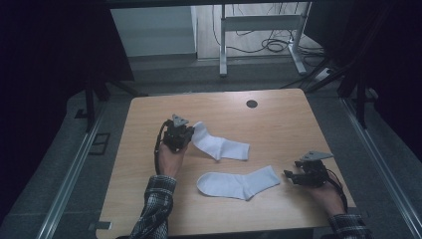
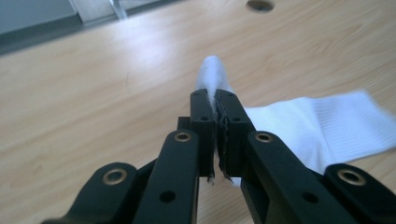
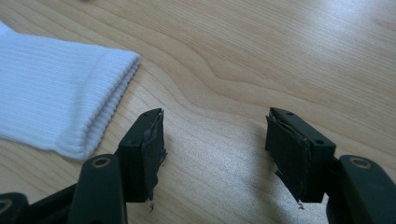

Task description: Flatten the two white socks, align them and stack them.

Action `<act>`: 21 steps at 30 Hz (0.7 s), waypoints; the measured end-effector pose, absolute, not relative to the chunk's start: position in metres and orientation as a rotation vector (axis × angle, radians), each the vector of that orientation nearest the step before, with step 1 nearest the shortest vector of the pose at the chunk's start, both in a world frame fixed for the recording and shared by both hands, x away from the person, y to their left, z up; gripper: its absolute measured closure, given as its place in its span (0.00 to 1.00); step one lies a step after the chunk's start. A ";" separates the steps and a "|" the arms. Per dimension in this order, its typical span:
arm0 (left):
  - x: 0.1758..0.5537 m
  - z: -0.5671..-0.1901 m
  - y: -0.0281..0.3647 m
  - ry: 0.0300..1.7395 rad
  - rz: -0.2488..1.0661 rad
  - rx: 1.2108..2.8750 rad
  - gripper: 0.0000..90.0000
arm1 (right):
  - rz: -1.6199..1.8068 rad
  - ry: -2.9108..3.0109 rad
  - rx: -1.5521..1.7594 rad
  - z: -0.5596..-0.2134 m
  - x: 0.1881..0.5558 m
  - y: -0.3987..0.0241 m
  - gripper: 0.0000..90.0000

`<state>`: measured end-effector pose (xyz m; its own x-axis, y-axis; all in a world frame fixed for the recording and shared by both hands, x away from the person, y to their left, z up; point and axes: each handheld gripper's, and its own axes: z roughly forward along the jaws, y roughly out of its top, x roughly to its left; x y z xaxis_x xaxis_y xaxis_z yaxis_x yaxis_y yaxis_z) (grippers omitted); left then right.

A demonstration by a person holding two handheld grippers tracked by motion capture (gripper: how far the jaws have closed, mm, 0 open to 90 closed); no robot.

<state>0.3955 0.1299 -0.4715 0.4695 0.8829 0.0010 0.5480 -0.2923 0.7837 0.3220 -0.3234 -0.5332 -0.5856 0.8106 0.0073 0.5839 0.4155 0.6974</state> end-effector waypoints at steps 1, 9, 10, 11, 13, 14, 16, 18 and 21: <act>0.396 -0.476 0.131 1.196 0.578 1.984 0.96 | 0.957 2.344 1.204 -0.533 0.322 -0.323 0.42; 0.393 -0.501 0.140 1.238 0.563 2.017 0.95 | 0.945 2.344 1.218 -0.532 0.323 -0.323 0.46; 0.393 -0.503 0.141 1.240 0.562 2.017 0.95 | 0.942 2.345 1.220 -0.531 0.323 -0.323 0.47; 0.391 -0.505 0.142 1.244 0.560 2.019 0.95 | 0.940 2.345 1.221 -0.531 0.323 -0.323 0.47; 0.390 -0.508 0.144 1.245 0.561 2.026 0.94 | 0.941 2.345 1.237 -0.531 0.324 -0.324 0.48; 0.389 -0.510 0.145 1.248 0.562 2.029 0.94 | 0.941 2.346 1.238 -0.531 0.324 -0.324 0.48; 0.386 -0.514 0.147 1.254 0.568 2.035 0.93 | 0.938 2.347 1.235 -0.530 0.324 -0.324 0.48; 0.384 -0.517 0.149 1.261 0.557 2.043 0.93 | 0.938 2.348 1.237 -0.530 0.324 -0.324 0.48; 0.380 -0.522 0.152 1.266 0.560 2.059 0.93 | 0.941 2.347 1.248 -0.530 0.325 -0.324 0.48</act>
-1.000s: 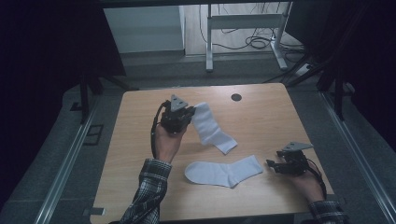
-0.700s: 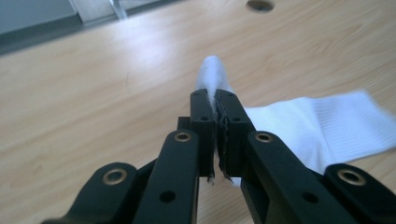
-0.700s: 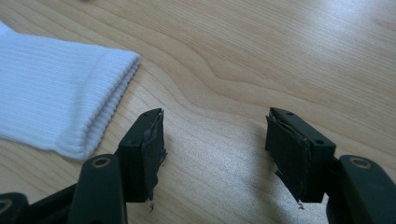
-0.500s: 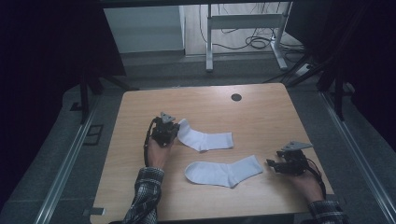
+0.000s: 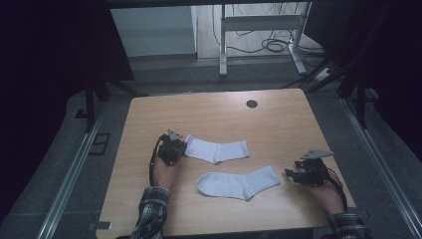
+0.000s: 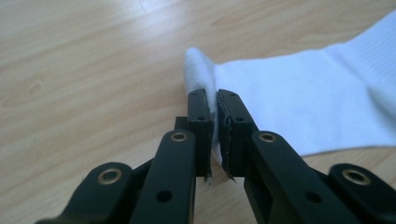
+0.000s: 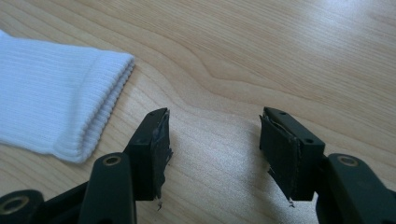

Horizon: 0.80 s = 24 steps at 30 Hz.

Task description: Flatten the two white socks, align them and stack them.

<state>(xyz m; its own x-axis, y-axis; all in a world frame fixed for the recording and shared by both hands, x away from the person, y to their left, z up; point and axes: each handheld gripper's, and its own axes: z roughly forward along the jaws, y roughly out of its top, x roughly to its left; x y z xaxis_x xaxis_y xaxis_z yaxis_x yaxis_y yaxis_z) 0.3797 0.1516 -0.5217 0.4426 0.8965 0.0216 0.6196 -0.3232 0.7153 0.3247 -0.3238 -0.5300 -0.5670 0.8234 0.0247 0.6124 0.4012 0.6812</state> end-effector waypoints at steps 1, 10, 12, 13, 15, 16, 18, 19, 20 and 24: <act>0.377 -0.523 0.153 1.268 0.563 2.068 0.93 | 0.943 2.347 1.249 -0.530 0.325 -0.324 0.48; 0.359 -0.535 0.160 1.278 0.570 2.089 0.87 | 0.942 2.352 1.242 -0.530 0.325 -0.324 0.47; 0.357 -0.536 0.162 1.280 0.567 2.067 0.81 | 0.945 2.348 1.248 -0.530 0.325 -0.324 0.47; 0.357 -0.536 0.164 1.276 0.563 2.058 0.79 | 0.946 2.348 1.250 -0.530 0.325 -0.324 0.47; 0.355 -0.535 0.164 1.271 0.568 2.048 0.72 | 0.944 2.348 1.250 -0.530 0.325 -0.324 0.46; 0.354 -0.534 0.165 1.266 0.570 2.044 0.69 | 0.943 2.348 1.250 -0.530 0.325 -0.323 0.46; 0.353 -0.534 0.166 1.256 0.563 2.042 0.65 | 0.939 2.348 1.250 -0.530 0.324 -0.323 0.46; 0.352 -0.534 0.167 1.255 0.559 2.038 0.64 | 0.935 2.351 1.250 -0.530 0.324 -0.323 0.46; 0.351 -0.534 0.168 1.250 0.555 2.041 0.62 | 0.929 2.357 1.251 -0.529 0.325 -0.323 0.46; 0.349 -0.535 0.169 1.243 0.553 2.054 0.59 | 0.916 2.373 1.254 -0.527 0.325 -0.321 0.45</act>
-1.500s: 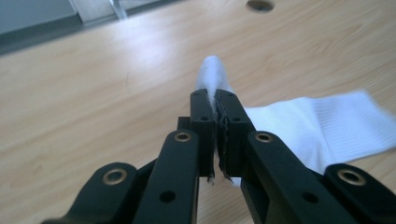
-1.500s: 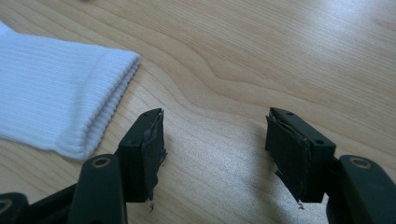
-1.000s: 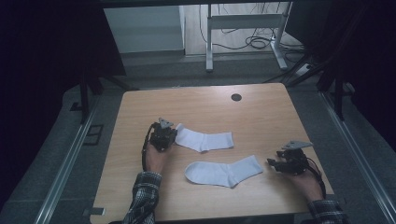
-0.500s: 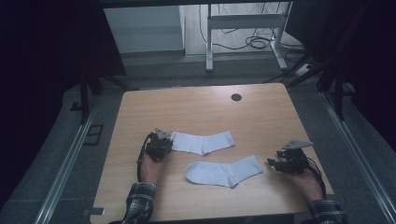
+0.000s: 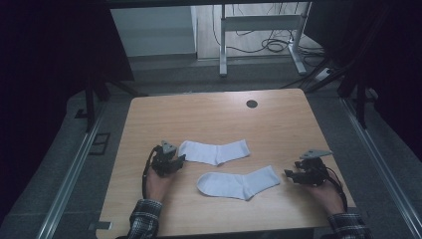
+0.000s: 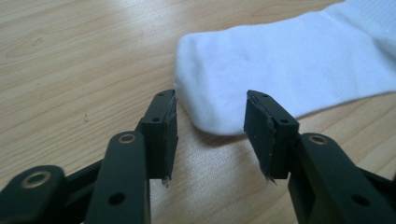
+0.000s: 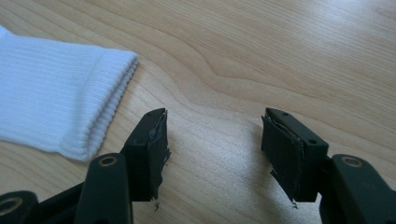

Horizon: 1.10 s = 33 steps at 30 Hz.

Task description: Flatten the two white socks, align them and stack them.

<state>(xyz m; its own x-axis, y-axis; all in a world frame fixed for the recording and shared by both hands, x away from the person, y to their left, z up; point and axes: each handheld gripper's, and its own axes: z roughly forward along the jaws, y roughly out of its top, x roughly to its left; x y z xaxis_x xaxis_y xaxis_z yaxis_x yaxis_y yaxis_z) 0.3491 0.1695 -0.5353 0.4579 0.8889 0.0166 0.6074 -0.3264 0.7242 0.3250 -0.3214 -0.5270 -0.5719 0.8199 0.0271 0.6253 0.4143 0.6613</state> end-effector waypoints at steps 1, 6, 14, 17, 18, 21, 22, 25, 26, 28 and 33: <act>0.349 -0.536 0.170 1.242 0.551 2.052 0.59 | 0.920 2.372 1.253 -0.526 0.325 -0.321 0.45; 0.348 -0.534 0.177 1.240 0.556 2.048 0.59 | 0.955 2.355 1.245 -0.517 0.325 -0.316 0.46; 0.352 -0.534 0.181 1.252 0.552 2.008 0.63 | 1.022 2.365 1.226 -0.502 0.331 -0.297 0.52; 0.353 -0.533 0.181 1.257 0.553 1.992 0.64 | 1.037 2.369 1.221 -0.500 0.334 -0.289 0.53; 0.353 -0.532 0.182 1.259 0.552 1.984 0.64 | 1.048 2.369 1.230 -0.499 0.336 -0.286 0.54; 0.354 -0.531 0.183 1.259 0.550 1.977 0.65 | 1.068 2.374 1.225 -0.496 0.341 -0.276 0.54; 0.355 -0.531 0.182 1.259 0.552 1.984 0.65 | 1.071 2.373 1.222 -0.496 0.342 -0.273 0.55; 0.356 -0.531 0.182 1.253 0.552 1.993 0.66 | 1.087 2.380 1.212 -0.494 0.347 -0.262 0.55; 0.356 -0.531 0.181 1.253 0.550 1.991 0.66 | 1.087 2.380 1.213 -0.494 0.348 -0.259 0.55; 0.357 -0.531 0.181 1.251 0.547 1.992 0.67 | 1.087 2.385 1.205 -0.495 0.352 -0.253 0.55; 0.359 -0.531 0.180 1.249 0.548 1.991 0.67 | 1.067 2.396 1.197 -0.498 0.360 -0.239 0.56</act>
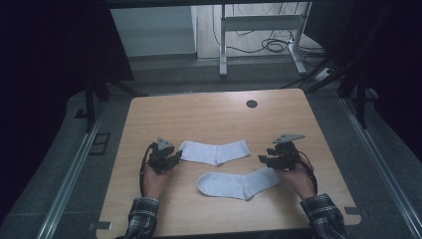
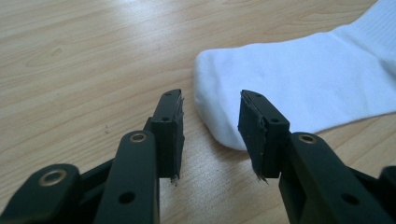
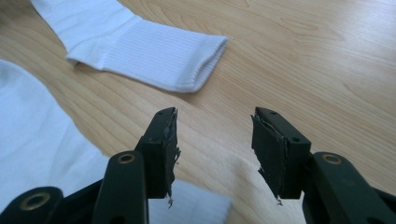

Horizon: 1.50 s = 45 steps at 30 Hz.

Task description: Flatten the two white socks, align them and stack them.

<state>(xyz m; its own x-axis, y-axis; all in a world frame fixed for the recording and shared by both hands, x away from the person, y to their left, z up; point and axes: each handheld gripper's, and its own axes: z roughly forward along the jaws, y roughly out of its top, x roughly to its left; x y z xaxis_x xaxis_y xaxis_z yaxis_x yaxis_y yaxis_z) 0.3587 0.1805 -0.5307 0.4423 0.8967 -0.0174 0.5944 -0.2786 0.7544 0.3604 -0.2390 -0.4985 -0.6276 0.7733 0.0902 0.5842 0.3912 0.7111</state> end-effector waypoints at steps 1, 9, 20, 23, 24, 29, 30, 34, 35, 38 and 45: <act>0.359 -0.530 0.181 1.250 0.545 1.987 0.67 | 1.068 2.399 1.197 -0.499 0.362 -0.236 0.57; 0.362 -0.531 0.181 1.261 0.544 1.981 0.67 | 1.052 2.399 1.203 -0.503 0.374 -0.223 0.62; 0.364 -0.534 0.180 1.271 0.569 2.002 0.67 | 1.060 2.384 1.200 -0.505 0.390 -0.204 0.66; 0.365 -0.535 0.179 1.273 0.575 2.003 0.67 | 1.058 2.385 1.199 -0.507 0.393 -0.199 0.66; 0.365 -0.535 0.179 1.274 0.575 2.004 0.67 | 1.053 2.388 1.197 -0.508 0.395 -0.197 0.66; 0.366 -0.538 0.180 1.282 0.581 2.010 0.66 | 1.038 2.396 1.191 -0.514 0.400 -0.187 0.66; 0.367 -0.539 0.180 1.286 0.581 2.014 0.66 | 1.025 2.397 1.187 -0.515 0.401 -0.186 0.67; 0.368 -0.542 0.181 1.299 0.577 2.030 0.63 | 0.989 2.407 1.185 -0.522 0.404 -0.182 0.67; 0.368 -0.542 0.181 1.302 0.573 2.024 0.63 | 0.984 2.410 1.182 -0.523 0.405 -0.181 0.68; 0.369 -0.543 0.181 1.300 0.557 2.020 0.68 | 0.963 2.422 1.178 -0.529 0.405 -0.181 0.70; 0.369 -0.543 0.181 1.298 0.472 2.004 0.84 | 0.996 2.458 1.201 -0.530 0.405 -0.180 0.88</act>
<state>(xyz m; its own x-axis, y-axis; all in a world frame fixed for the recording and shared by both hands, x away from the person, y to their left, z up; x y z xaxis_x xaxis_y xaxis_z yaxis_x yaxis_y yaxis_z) 0.3691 0.1813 -0.5426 0.4329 0.8991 -0.0654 0.6468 -0.2593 0.7172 0.4045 -0.1797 -0.5297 -0.6381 0.7652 0.0859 0.6091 0.4333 0.6642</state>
